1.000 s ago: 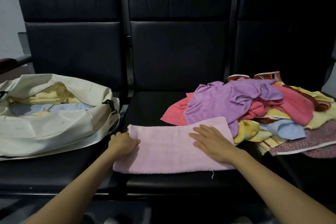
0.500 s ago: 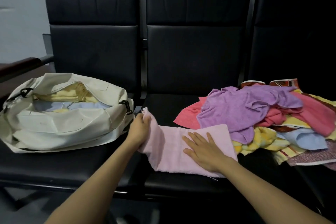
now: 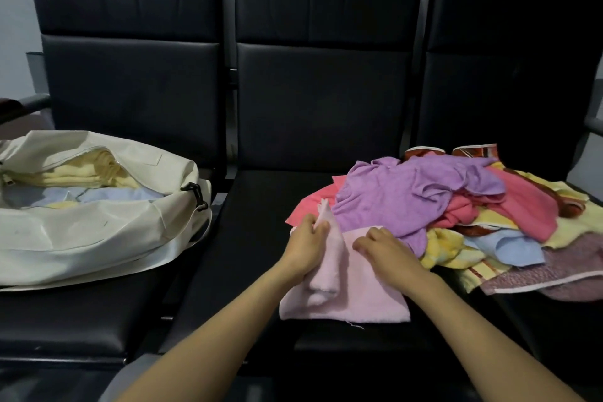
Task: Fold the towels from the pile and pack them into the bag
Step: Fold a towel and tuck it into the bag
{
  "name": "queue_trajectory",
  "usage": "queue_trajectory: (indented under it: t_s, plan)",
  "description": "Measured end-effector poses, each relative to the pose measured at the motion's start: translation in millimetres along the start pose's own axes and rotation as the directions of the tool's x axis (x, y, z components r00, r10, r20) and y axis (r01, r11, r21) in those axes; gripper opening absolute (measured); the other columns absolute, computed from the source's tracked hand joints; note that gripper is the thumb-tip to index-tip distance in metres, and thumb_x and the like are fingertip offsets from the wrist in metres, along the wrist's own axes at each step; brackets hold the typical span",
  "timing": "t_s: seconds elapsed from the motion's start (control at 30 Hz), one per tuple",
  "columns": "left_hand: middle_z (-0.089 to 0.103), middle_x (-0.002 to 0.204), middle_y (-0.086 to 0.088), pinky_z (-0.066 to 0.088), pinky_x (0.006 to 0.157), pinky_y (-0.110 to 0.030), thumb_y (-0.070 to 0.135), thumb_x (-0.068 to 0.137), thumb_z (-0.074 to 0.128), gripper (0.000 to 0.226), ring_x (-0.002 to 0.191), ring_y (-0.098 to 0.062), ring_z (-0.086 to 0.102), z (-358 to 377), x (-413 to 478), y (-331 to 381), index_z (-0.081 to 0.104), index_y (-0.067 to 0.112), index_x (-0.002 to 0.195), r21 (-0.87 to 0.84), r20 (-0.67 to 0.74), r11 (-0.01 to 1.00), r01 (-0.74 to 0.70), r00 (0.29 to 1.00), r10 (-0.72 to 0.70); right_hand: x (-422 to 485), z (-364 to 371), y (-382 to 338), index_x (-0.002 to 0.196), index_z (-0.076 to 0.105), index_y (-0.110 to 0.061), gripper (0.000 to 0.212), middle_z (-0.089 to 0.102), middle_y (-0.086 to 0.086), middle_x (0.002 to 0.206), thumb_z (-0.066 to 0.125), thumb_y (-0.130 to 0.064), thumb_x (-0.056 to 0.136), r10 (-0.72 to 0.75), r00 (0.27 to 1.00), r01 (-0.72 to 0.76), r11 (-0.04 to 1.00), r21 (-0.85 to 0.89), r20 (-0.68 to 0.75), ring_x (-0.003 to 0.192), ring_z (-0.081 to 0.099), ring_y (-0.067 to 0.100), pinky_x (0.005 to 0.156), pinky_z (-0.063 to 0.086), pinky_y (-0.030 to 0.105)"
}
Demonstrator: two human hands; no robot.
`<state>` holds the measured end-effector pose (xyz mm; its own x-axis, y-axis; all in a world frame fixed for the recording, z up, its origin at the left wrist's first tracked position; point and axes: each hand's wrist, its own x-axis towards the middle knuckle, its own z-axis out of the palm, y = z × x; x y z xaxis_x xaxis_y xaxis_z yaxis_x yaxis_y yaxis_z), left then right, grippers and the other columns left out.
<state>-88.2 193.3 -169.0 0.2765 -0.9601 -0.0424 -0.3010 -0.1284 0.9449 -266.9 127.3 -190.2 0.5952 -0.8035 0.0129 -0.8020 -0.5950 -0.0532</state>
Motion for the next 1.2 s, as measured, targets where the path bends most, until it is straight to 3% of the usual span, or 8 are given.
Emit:
queue_trajectory:
  t_s: [0.23, 0.4, 0.5, 0.57, 0.67, 0.93, 1.03, 1.2]
  plan:
    - [0.061, 0.093, -0.007, 0.055, 0.061, -0.03, 0.02, 0.104, 0.035, 0.023, 0.063, -0.018, 0.065, 30, -15, 11, 0.051, 0.005, 0.108, -0.265, 0.387, 0.948, 0.175, 0.92, -0.062, -8, -1, 10, 0.117, 0.062, -0.017, 0.032, 0.054, 0.007, 0.114, 0.04, -0.026, 0.096, 0.044, 0.999, -0.042, 0.976, 0.215, -0.006, 0.11, 0.054, 0.027, 0.09, 0.046, 0.04]
    - [0.067, 0.104, -0.005, 0.056, 0.067, -0.036, 0.016, 0.098, 0.043, 0.019, 0.078, -0.025, 0.065, 19, -11, -1, 0.059, 0.011, 0.106, 0.27, 0.227, 0.963, -0.026, 0.973, -0.037, -10, -8, 7, 0.118, 0.063, -0.007, 0.042, 0.064, 0.016, 0.12, 0.037, -0.031, 0.094, 0.158, 0.983, -0.123, 0.949, 0.292, -0.097, 0.108, 0.06, 0.029, 0.087, 0.039, 0.029]
    - [0.061, 0.097, -0.008, 0.042, 0.064, -0.036, 0.025, 0.098, 0.039, 0.016, 0.081, -0.029, 0.056, 4, -13, -7, 0.049, 0.011, 0.098, 0.724, 0.092, 0.682, -0.098, 0.995, 0.045, -13, -13, 5, 0.124, 0.056, -0.003, 0.084, 0.068, 0.018, 0.107, -0.001, -0.041, 0.075, 0.156, 0.973, -0.117, 0.968, 0.222, -0.168, 0.095, 0.066, 0.029, 0.088, 0.042, 0.033]
    - [0.061, 0.104, -0.011, 0.036, 0.066, -0.034, 0.027, 0.1, 0.037, 0.019, 0.087, -0.032, 0.058, -2, -15, -11, 0.041, 0.01, 0.106, 0.795, 0.04, 0.603, -0.059, 0.998, 0.045, -16, -18, 4, 0.123, 0.046, -0.001, 0.061, 0.067, 0.017, 0.076, 0.015, -0.026, 0.077, 0.19, 0.982, -0.179, 0.951, 0.251, -0.017, 0.06, 0.067, 0.028, 0.052, 0.051, 0.029]
    - [0.059, 0.115, -0.011, 0.038, 0.074, -0.035, 0.044, 0.099, 0.04, 0.04, 0.104, -0.033, 0.059, -6, -17, -18, 0.037, 0.008, 0.117, 0.793, -0.025, 0.608, 0.044, 0.999, -0.039, -23, -24, 2, 0.115, 0.048, -0.01, 0.028, 0.067, 0.016, 0.087, 0.042, -0.03, 0.096, 0.351, 0.931, -0.277, 0.862, 0.424, -0.105, 0.079, 0.066, 0.033, 0.062, 0.05, 0.034]
    - [0.058, 0.112, -0.004, 0.042, 0.075, -0.031, 0.068, 0.087, 0.045, 0.066, 0.1, -0.023, 0.058, -13, -15, -18, 0.051, 0.009, 0.115, 0.669, -0.023, 0.716, 0.199, 0.969, -0.247, -23, -18, 7, 0.13, 0.037, -0.007, 0.051, 0.057, 0.014, 0.117, 0.063, -0.016, 0.088, 0.413, 0.901, -0.402, 0.689, 0.603, 0.13, 0.109, 0.056, 0.026, 0.074, 0.034, 0.025]
    - [0.06, 0.091, 0.003, 0.046, 0.068, -0.028, 0.068, 0.077, 0.059, 0.056, 0.083, -0.016, 0.06, -17, -13, -19, 0.055, 0.013, 0.09, 0.551, 0.032, 0.804, 0.225, 0.957, -0.29, -28, -18, 7, 0.13, 0.033, -0.001, 0.05, 0.055, 0.016, 0.126, 0.059, -0.017, 0.09, 0.397, 0.898, -0.438, 0.763, 0.475, 0.19, 0.114, 0.054, 0.028, 0.073, 0.036, 0.026]
    - [0.066, 0.102, 0.001, 0.054, 0.08, -0.029, 0.039, 0.078, 0.07, 0.035, 0.09, -0.015, 0.065, -13, -12, -19, 0.066, 0.014, 0.102, 0.259, 0.117, 0.942, 0.211, 0.962, -0.248, -30, -17, 4, 0.134, 0.028, -0.003, 0.048, 0.052, 0.019, 0.129, 0.051, -0.02, 0.095, 0.357, 0.922, -0.388, 0.864, 0.32, 0.151, 0.115, 0.054, 0.031, 0.076, 0.039, 0.03]
